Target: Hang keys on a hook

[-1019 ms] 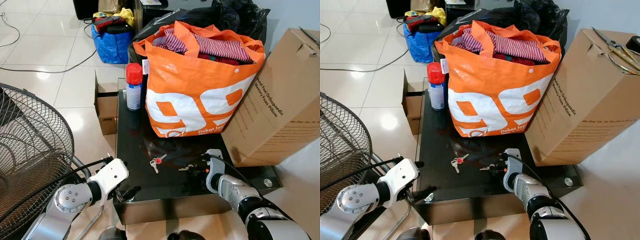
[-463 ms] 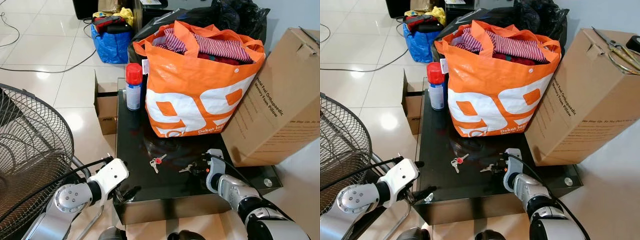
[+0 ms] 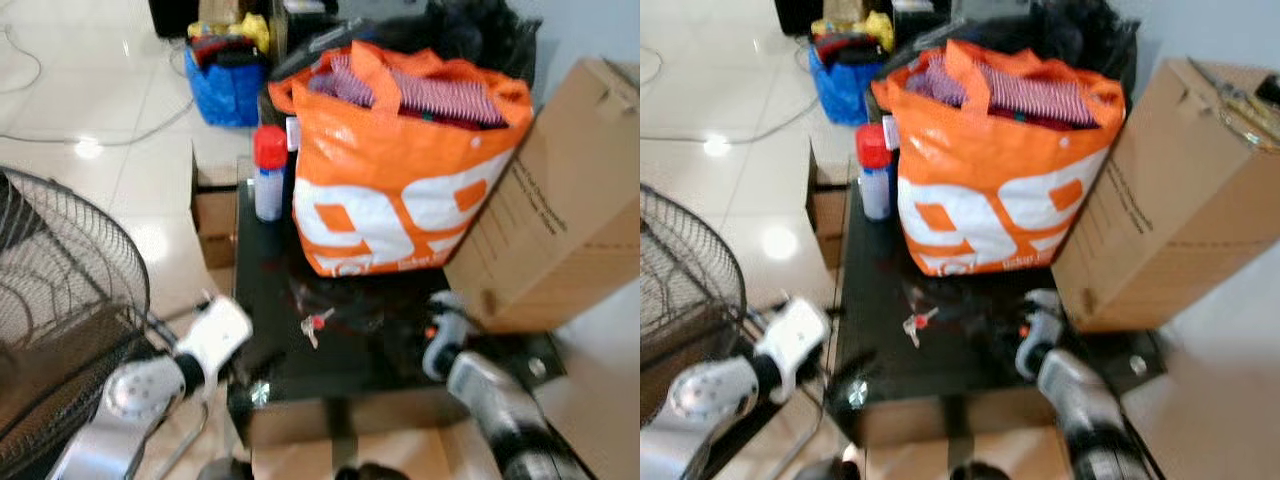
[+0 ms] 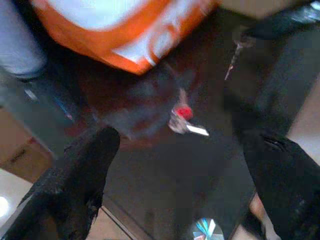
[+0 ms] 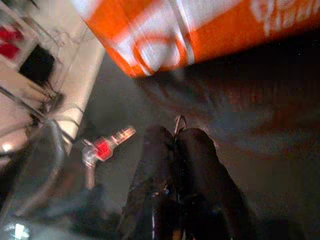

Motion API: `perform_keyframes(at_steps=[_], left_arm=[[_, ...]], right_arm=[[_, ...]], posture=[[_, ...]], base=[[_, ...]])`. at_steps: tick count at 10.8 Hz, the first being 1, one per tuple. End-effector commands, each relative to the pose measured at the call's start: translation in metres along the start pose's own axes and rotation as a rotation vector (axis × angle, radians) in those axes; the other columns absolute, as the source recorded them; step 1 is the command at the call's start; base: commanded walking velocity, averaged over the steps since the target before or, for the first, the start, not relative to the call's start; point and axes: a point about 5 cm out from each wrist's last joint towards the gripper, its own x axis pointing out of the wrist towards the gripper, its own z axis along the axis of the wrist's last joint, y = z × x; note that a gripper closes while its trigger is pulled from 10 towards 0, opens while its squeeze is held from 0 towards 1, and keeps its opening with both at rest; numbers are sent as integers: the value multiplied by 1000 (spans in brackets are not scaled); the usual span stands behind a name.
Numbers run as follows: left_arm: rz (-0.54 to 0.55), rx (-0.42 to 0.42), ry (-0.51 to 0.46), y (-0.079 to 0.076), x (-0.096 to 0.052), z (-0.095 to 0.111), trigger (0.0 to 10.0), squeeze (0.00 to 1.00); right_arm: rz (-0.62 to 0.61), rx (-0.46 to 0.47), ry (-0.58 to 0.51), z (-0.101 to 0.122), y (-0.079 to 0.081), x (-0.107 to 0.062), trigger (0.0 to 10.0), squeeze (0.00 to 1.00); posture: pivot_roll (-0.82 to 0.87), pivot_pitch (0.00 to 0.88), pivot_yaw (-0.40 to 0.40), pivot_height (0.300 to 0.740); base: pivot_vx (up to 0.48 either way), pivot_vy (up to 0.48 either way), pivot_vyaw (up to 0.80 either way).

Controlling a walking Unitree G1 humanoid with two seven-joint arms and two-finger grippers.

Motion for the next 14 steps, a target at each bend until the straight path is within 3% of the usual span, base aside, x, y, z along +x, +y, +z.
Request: perform_keyframes(at_steps=[1, 4, 7, 10, 14], left_arm=[[48, -32, -48, 3, 0, 7, 10000, 0], [100, -55, -94, 3, 8, 14, 10000, 0], [120, -26, -79, 6, 11, 14, 10000, 0], [132, -16, -76, 7, 12, 13, 10000, 0], [75, 30, -10, 4, 15, 4, 10000, 0]], right_arm=[[14, 1, -73, 14, 3, -11, 0, 0], [3, -23, -130, 21, 15, -23, 0, 0], [14, -60, -98, 24, 28, -15, 0, 0], [15, -68, -95, 29, 30, -13, 0, 0], [-24, -193, 73, 14, 26, 2, 0, 0]], posture=[[-18, 0, -97, 740], [-16, 0, -83, 740], [1, 0, -86, 740], [4, 0, -87, 740], [3, 0, -91, 740]], base=[[0, 0, 0], [0, 0, 0], [0, 0, 0], [0, 0, 0], [0, 0, 0]])
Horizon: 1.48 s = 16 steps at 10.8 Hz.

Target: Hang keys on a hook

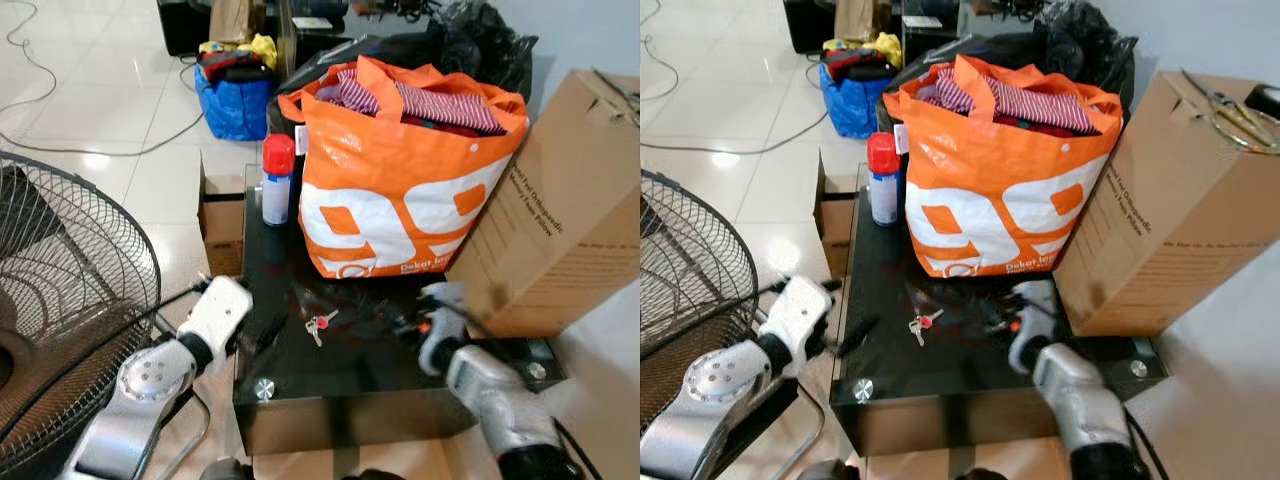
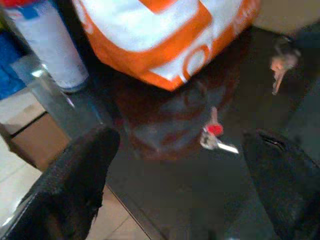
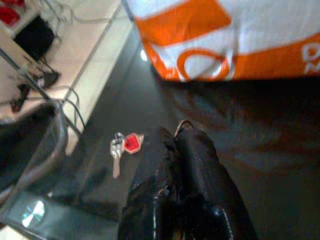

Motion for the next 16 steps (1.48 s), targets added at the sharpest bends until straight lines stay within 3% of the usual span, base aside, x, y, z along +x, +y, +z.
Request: perform_keyframes(at_steps=[1, 2, 3, 4, 5, 7, 8, 14, 16], left_arm=[[-95, 19, 62, -10, 3, -9, 10000, 0], [-136, 35, 76, -12, 3, -10, 10000, 0], [-133, 32, 73, -11, 3, -9, 10000, 0], [-137, 30, 77, -11, 2, -10, 10000, 0], [-149, 31, 86, -12, 0, -12, 10000, 0], [-167, 28, 101, -16, -3, -14, 10000, 0], [-172, 28, 104, -17, -4, -15, 10000, 0], [-184, 25, 129, -20, -14, -18, 10000, 0], [-187, 26, 131, -19, -14, -18, 10000, 0]], right_arm=[[-20, -30, 26, 0, -1, 7, 0, 0], [-18, -69, 74, -5, 0, 13, 0, 0], [-22, -84, 89, -7, 0, 14, 10000, 0], [-42, -104, 117, -10, -1, 16, 10000, 0], [-62, -109, 153, -16, -4, 17, 10000, 98], [-91, -112, 204, -29, -9, 17, 10000, 600], [-101, -105, 214, -32, -10, 19, 10000, 1000], [-124, -109, 238, -35, -15, 23, 10000, 1000], [-85, -255, 302, -43, -12, 23, 10000, 1000]], posture=[[7, 0, -101, 740], [6, 0, -104, 740], [0, 0, -105, 740], [-3, 0, -105, 740], [-6, 0, -105, 740], [-10, 16, -106, 740], [-9, 28, -108, 740], [-10, 81, -120, 740], [-13, 87, -120, 740]], base=[[0, 0, 0], [0, 0, 0], [0, 0, 0], [0, 0, 0], [0, 0, 0], [0, 0, 0], [0, 0, 0], [0, 0, 0], [0, 0, 0]])
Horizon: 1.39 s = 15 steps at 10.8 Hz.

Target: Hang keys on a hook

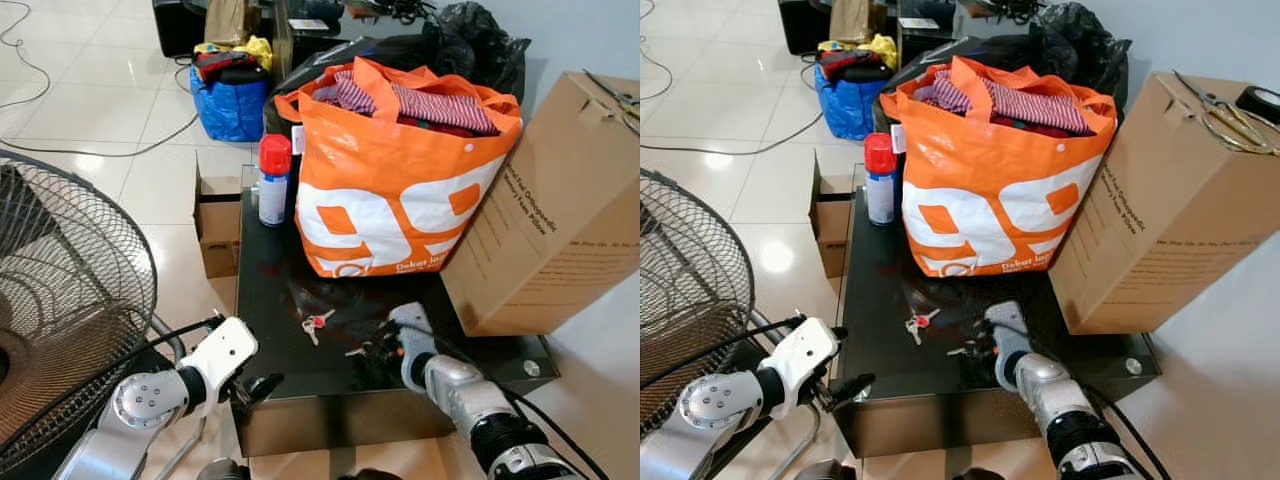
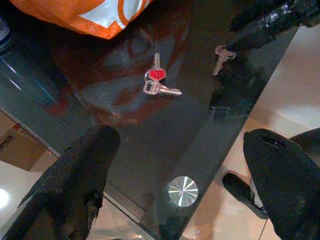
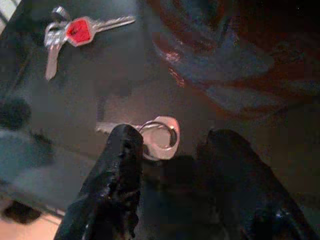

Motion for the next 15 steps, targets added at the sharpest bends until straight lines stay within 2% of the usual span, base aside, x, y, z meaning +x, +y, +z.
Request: perform_keyframes(at_steps=[1, 2, 3, 4, 5, 8, 9, 10, 12, 13, 15], left_arm=[[-10, 12, -16, -1, 0, 6, 10000, 0], [-11, 13, -15, -1, 0, 6, 10000, 0], [-13, 14, -13, -1, -1, 6, 10000, 0], [-13, 14, -10, -1, -2, 5, 10000, 0], [-12, 14, -9, -1, -2, 5, 10000, 0], [-11, 16, -6, -1, -2, 5, 10000, 0], [-12, 16, -4, -1, -2, 5, 10000, 0], [-13, 17, -3, -1, -2, 5, 10000, 0], [-12, 16, -3, -1, -2, 5, 10000, 0], [-12, 16, -3, -1, -2, 5, 10000, 0], [-12, 16, -4, -2, -1, 5, 10000, 0]], right_arm=[[9, -24, 8, 0, -1, 0, 10000, 1000], [13, -37, 6, 1, 1, 2, 10000, 1000], [21, -41, -13, 6, 3, 3, 10000, 345], [47, -49, -41, 10, 5, 4, 10000, 0], [68, -65, -47, 11, 7, 4, 10000, 0], [0, -136, 19, 1, 9, 8, 10000, 0], [-33, -122, 33, -1, 8, 9, 10000, 0], [-34, -113, 38, -2, 8, 9, 8627, 0], [-38, -111, 41, -4, 6, 9, 706, 0], [-47, -104, 40, -4, 4, 8, 0, 0], [-49, -102, 41, -5, 2, 8, 0, 0]], posture=[[-11, 89, -119, 740], [-11, 93, -118, 740], [-11, 93, -118, 740], [-10, 95, -119, 740], [-8, 95, -120, 740], [-5, 101, -122, 740], [-6, 102, -122, 740], [-6, 101, -124, 740], [-5, 100, -125, 740], [-6, 97, -126, 740], [-3, 92, -129, 740]], base=[[0, 0, 0], [0, 0, 0], [0, 0, 0], [0, 0, 0], [0, 0, 0], [0, 0, 0], [0, 0, 0], [0, 0, 0], [0, 0, 0], [0, 0, 0], [0, 0, 0]])
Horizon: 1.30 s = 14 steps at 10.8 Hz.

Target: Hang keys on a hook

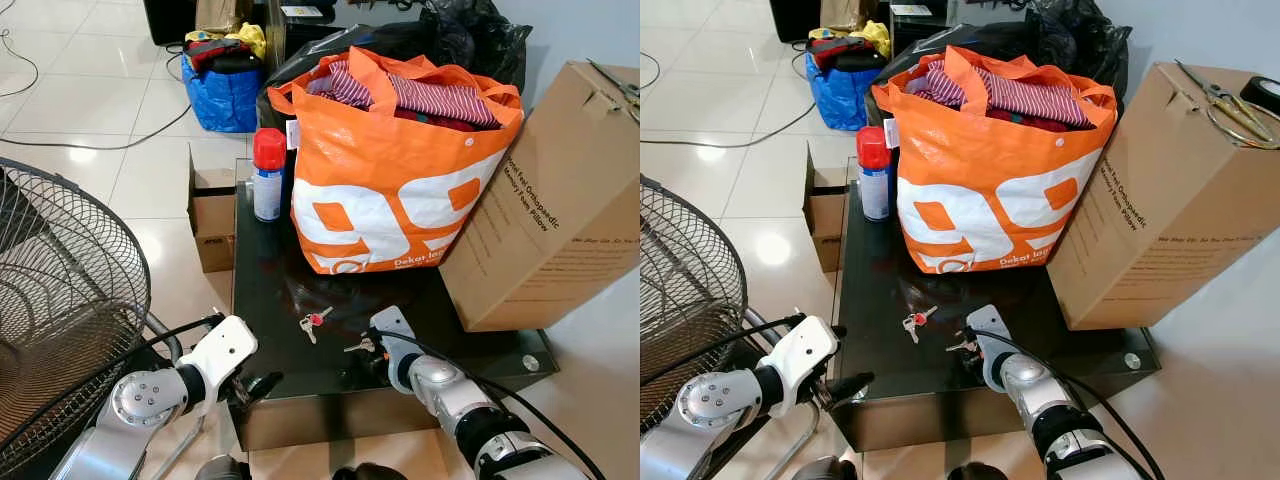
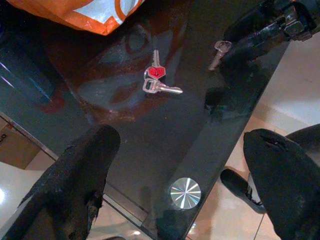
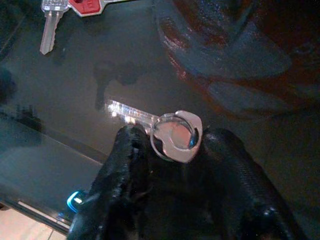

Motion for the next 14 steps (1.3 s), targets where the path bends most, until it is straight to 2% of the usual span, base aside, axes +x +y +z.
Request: perform_keyframes(at_steps=[1, 8, 11, 12, 13, 14], left_arm=[[-13, 10, -8, -3, 1, 3, 10000, 0], [-9, 14, -15, -3, 3, 4, 10000, 0], [-8, 9, -18, -4, 4, 4, 10000, 0], [-8, 7, -17, -5, 4, 3, 10000, 0], [-9, 5, -13, -5, 4, 2, 10000, 0], [-11, 5, -12, -5, 4, 2, 10000, 0]], right_arm=[[-28, 15, 26, -6, -8, -3, 0, 0], [-39, 25, 3, -7, -13, -5, 0, 0], [-38, 83, -58, -6, -23, -11, 0, 0], [-7, 52, -98, -2, -23, -13, 0, 0], [30, -3, -141, 4, -18, -13, 10000, 1000], [40, -7, -148, 7, -15, -12, 10000, 1000]], posture=[[-2, 90, -130, 740], [-4, 67, -137, 740], [-9, 75, -142, 740], [-11, 79, -142, 740], [-13, 89, -142, 740], [-13, 94, -140, 740]], base=[[0, 0, 0], [0, 0, 0], [0, 0, 0], [0, 0, 0], [0, 0, 0], [0, 0, 0]])
